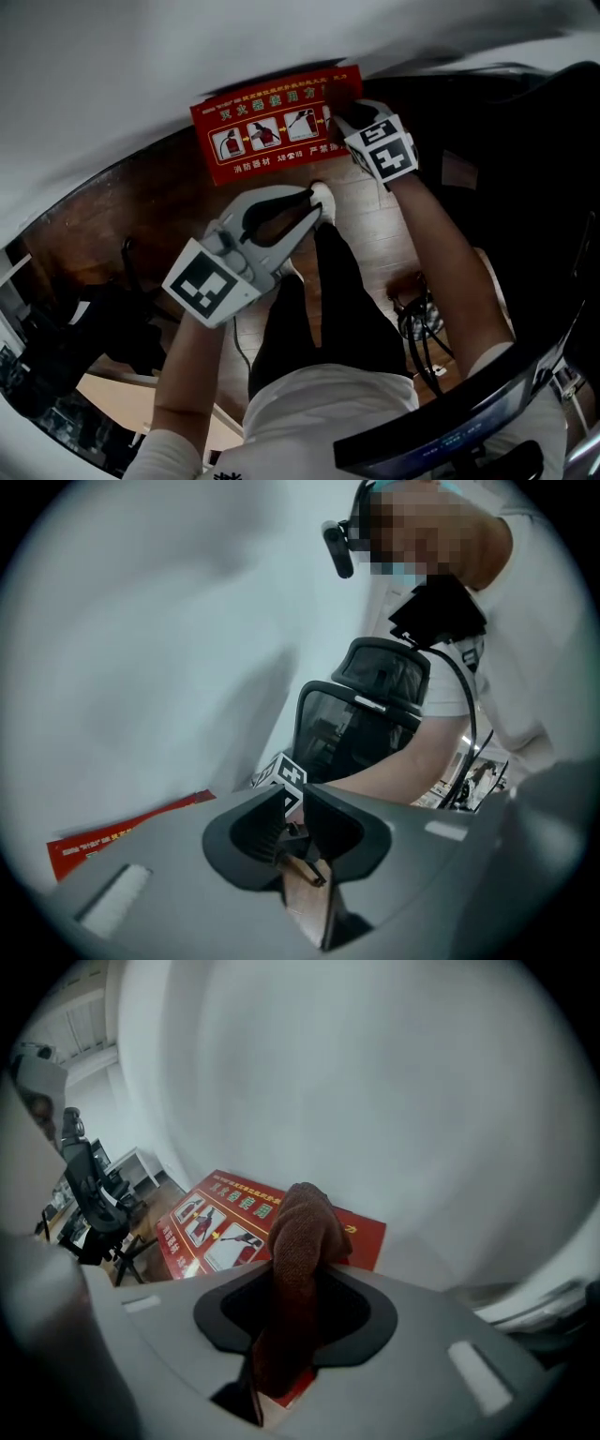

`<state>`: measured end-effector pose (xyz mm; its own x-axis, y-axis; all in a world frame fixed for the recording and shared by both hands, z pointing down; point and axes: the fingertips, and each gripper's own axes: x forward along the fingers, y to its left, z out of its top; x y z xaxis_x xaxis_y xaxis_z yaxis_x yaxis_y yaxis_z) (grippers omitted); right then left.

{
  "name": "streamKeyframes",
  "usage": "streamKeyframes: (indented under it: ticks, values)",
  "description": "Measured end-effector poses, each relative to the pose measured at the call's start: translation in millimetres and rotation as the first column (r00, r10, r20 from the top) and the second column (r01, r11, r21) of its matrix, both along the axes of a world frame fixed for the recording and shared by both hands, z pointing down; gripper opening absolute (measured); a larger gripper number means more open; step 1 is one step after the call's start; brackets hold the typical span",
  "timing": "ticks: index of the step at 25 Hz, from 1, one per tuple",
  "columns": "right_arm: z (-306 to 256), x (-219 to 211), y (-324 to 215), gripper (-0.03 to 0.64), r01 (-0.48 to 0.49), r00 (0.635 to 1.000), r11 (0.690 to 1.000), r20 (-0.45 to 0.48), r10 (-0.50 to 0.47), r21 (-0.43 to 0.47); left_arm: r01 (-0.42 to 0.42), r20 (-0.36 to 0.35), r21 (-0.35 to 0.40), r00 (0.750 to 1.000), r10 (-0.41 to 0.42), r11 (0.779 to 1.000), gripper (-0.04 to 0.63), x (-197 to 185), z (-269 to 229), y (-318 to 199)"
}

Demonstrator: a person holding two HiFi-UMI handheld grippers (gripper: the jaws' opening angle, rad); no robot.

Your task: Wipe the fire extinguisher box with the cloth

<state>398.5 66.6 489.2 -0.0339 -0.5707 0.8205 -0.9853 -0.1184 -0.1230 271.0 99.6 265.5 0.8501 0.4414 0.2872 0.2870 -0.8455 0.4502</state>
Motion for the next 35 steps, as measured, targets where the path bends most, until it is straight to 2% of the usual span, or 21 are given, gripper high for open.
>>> streamKeyframes:
  ticks: [6,9,16,23,30,35]
  values:
    - [2,47,30,0.118,-0.073,0.997,0.997,0.019,0.072,0.038,-0.019,0.001,-0.011,1.0,0.019,1.0,0.06,21,5,5]
    - [9,60,39,0.118,-0.098,0.993,0.994,0.079,0.093,0.056,-0.032,0.002,-0.023,0.999,0.032,0.999,0.06,29,11,8]
    - [28,80,38,0.117,-0.105,0.973,0.985,0.218,0.074,0.135,-0.038,0.018,-0.02,0.999,0.038,0.999,0.06,47,30,3]
    - [87,73,31,0.117,-0.108,0.95,0.985,0.307,0.061,0.136,-0.075,0.014,-0.027,0.997,0.075,0.997,0.06,65,53,7]
    - [171,66,22,0.117,-0.098,0.941,0.991,0.333,0.062,0.092,-0.127,0.005,-0.027,0.992,0.127,0.992,0.061,78,84,15]
    - [231,68,18,0.117,-0.067,0.942,0.996,0.334,0.042,0.063,-0.182,-0.005,0.009,0.983,0.182,0.983,0.061,91,108,23]
